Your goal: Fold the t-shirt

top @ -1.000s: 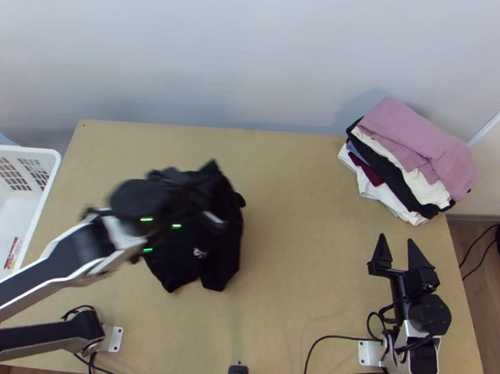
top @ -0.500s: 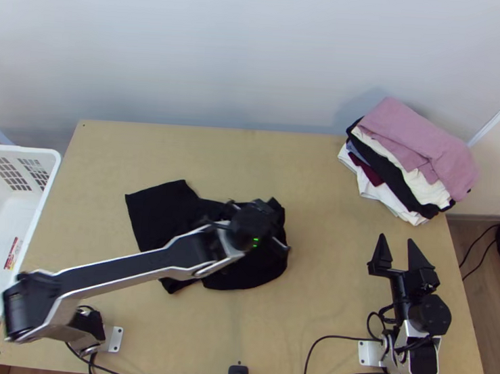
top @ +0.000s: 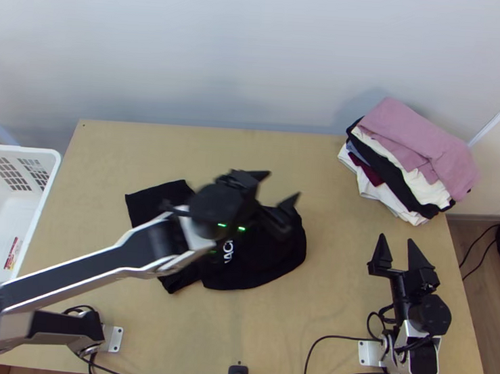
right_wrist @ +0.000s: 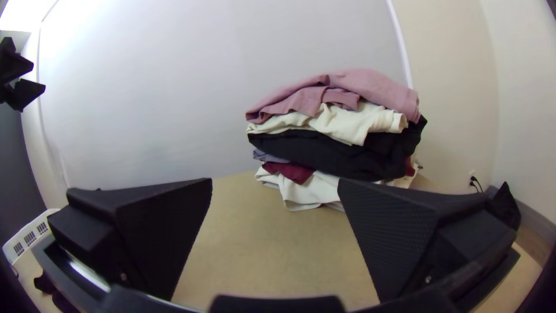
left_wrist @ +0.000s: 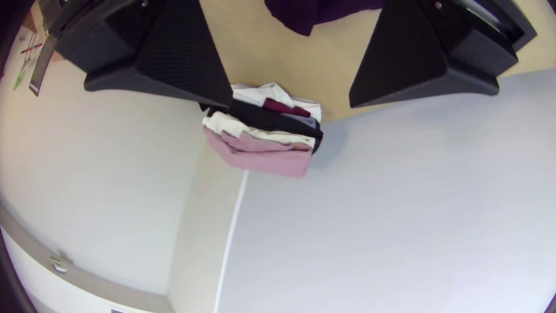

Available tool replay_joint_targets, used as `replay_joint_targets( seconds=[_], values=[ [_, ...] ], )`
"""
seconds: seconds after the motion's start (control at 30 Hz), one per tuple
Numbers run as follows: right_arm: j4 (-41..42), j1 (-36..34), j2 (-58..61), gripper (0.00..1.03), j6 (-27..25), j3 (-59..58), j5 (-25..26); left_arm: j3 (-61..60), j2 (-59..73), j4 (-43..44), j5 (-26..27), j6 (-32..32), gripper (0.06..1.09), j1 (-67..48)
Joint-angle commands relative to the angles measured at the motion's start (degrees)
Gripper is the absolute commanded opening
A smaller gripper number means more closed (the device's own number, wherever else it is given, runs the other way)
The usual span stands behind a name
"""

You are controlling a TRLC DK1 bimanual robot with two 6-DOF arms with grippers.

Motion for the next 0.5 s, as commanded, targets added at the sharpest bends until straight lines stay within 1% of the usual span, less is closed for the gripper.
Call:
replay_joint_targets(
  seconds=[0.0, 0.07, 0.1, 0.17, 0.23, 0.27, 0.37, 0.47],
  values=[
    [-1.26, -0.21, 0.25, 0.98, 0.62, -0.20, 0.74, -2.29, -4.29, -4.06, 0.02, 0.90, 1.05, 3.29],
    [-1.26, -0.21, 0.25, 0.98, 0.62, -0.20, 0.74, -3.96, -6.58, -7.84, 0.55, 1.16, 1.05, 5.67],
    [-1.26, -0.21, 0.25, 0.98, 0.62, -0.20, 0.74, -4.40, -7.28, -10.48, 2.40, 0.90, 1.05, 7.43],
    [-1.26, -0.21, 0.25, 0.98, 0.62, -0.20, 0.74, -4.22, -8.25, -16.37, 8.64, -1.74, 1.04, 12.70],
    [-1.26, -0.21, 0.25, 0.98, 0.62, -0.20, 0.74, -4.13, -8.69, -20.85, 18.83, -3.41, 1.04, 19.38],
    [-1.26, -0.21, 0.25, 0.98, 0.62, -0.20, 0.74, -4.22, -8.69, -22.26, 22.26, -3.67, 1.04, 22.63],
    [-1.26, -0.21, 0.25, 0.98, 0.62, -0.20, 0.74, -4.66, -8.16, -25.51, 30.52, -3.76, 1.03, 31.07],
    [-1.26, -0.21, 0.25, 0.98, 0.62, -0.20, 0.74, -5.80, -6.84, -27.27, 35.53, -3.23, 1.03, 37.75]
  ],
)
